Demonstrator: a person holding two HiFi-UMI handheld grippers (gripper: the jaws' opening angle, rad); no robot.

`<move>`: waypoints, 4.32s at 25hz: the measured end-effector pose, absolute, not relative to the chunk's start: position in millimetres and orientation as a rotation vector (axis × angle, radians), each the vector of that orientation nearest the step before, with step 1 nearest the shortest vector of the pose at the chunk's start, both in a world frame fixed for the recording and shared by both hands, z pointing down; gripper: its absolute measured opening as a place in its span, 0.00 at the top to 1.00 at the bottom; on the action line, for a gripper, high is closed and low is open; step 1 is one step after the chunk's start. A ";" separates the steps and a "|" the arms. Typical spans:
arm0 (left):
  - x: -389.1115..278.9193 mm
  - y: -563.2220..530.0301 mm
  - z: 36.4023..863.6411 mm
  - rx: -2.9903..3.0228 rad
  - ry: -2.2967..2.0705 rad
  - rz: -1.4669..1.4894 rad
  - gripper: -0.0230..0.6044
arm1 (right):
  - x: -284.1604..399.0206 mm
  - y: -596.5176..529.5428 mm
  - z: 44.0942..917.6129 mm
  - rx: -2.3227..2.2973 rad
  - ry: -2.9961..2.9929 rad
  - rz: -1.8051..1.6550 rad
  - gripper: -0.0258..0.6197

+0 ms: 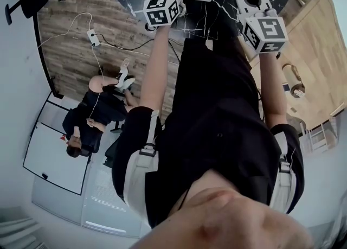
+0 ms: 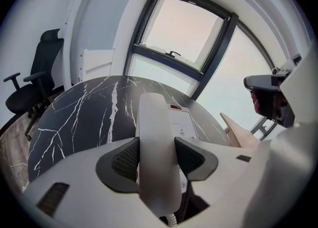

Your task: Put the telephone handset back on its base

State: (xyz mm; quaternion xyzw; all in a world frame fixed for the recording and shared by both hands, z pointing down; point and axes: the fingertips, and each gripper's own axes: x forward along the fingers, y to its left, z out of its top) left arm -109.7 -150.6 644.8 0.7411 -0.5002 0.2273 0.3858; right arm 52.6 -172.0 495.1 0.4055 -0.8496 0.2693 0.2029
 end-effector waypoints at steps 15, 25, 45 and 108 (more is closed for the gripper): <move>-104.8 -162.4 656.2 1.881 -1.305 0.643 0.60 | 57.7 -172.5 502.3 1.134 -2.355 0.766 0.91; -102.5 -165.8 659.9 1.909 -1.335 0.677 0.59 | 62.5 -171.8 504.1 1.143 -2.348 0.775 0.91; -107.6 -166.5 640.5 1.945 -1.368 0.620 0.57 | 60.4 -162.7 493.2 1.163 -2.363 0.758 0.91; -150.8 -28.9 382.6 2.454 -1.475 0.183 0.92 | 0.1 -17.5 327.7 1.323 -2.737 0.410 0.91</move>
